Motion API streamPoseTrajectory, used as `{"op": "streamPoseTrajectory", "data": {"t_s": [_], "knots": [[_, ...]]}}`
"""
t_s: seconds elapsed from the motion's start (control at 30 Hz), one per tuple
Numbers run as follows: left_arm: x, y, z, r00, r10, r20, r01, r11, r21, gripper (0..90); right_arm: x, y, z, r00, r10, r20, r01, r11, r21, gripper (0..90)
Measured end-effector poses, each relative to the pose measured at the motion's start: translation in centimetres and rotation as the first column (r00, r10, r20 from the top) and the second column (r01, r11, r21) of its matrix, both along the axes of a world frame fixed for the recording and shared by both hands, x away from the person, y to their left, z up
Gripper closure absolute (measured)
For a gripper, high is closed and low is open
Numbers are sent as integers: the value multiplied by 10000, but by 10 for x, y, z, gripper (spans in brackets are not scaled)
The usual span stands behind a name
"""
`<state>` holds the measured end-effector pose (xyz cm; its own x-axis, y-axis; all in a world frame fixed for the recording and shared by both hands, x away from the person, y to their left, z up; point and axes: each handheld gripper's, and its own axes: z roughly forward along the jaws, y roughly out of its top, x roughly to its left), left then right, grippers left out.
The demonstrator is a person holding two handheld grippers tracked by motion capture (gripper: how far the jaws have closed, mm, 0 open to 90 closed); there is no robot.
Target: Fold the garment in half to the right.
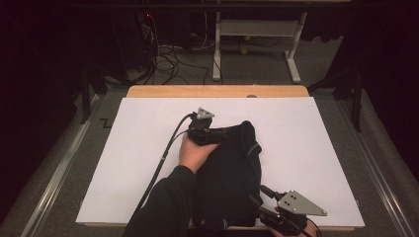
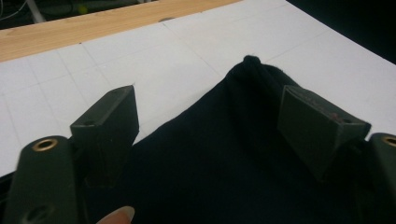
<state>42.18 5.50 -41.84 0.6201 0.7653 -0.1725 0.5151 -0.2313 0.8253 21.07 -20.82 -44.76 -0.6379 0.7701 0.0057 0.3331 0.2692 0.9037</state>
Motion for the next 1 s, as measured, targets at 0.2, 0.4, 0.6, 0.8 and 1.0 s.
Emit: {"op": "streamPoseTrajectory", "data": {"t_s": [0.2,0.4,0.6,0.8,1.0], "knots": [[-11,28,-6,10000,-60,-2,60,9990,-448,138,1,1,-2,10000,-11,-74,11,10000,-52,522],[-25,57,-17,9999,-22,-99,17,9991,-425,125,2,2,-4,10000,-3,-99,1,9999,-115,510],[-40,84,-28,9999,-12,-153,7,9995,-321,118,4,3,-5,9999,-8,-163,5,9999,-159,506],[-54,117,-36,9991,250,-356,-259,9993,-253,77,4,6,-7,9998,48,-194,-52,9997,-248,504],[-78,153,-41,9988,496,-54,-498,9980,-392,58,6,4,-8,9998,46,-209,-50,9998,-211,500]]}}
